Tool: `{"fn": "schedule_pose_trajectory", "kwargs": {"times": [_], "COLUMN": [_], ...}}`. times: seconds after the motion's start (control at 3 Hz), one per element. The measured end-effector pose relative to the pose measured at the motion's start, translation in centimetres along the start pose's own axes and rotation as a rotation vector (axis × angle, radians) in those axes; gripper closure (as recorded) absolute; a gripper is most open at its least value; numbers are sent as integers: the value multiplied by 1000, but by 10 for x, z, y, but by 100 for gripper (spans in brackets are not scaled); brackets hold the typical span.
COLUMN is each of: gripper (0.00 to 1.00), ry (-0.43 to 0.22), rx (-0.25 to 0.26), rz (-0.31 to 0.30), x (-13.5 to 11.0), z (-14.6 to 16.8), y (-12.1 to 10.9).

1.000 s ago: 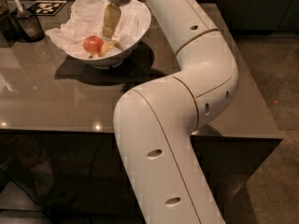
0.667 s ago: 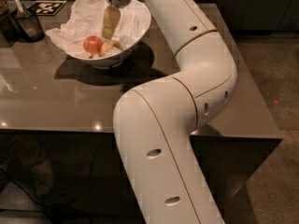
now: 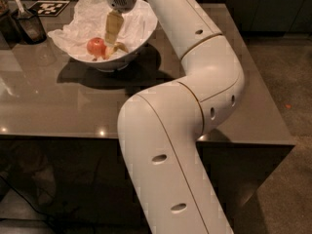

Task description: Pick apple from white bowl

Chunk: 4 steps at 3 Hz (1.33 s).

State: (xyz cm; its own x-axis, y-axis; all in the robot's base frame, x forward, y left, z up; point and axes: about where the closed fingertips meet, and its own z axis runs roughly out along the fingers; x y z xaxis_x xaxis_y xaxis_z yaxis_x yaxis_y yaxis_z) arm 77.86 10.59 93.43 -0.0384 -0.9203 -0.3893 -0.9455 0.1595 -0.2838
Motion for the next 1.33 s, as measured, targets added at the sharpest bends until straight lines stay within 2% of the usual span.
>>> {"fn": "schedule_pose_trajectory", "kwargs": {"times": [0.33,0.67,1.0,1.33], "gripper": [30,23,10,8], "ry": [-8,-15,-17,-11], "rx": [-17,-31,-39,-63], "rz": [12,29,46,77], "x": [3,9,16,26], "z": [7,12,16,29], "y": [2,4,6,13]}}
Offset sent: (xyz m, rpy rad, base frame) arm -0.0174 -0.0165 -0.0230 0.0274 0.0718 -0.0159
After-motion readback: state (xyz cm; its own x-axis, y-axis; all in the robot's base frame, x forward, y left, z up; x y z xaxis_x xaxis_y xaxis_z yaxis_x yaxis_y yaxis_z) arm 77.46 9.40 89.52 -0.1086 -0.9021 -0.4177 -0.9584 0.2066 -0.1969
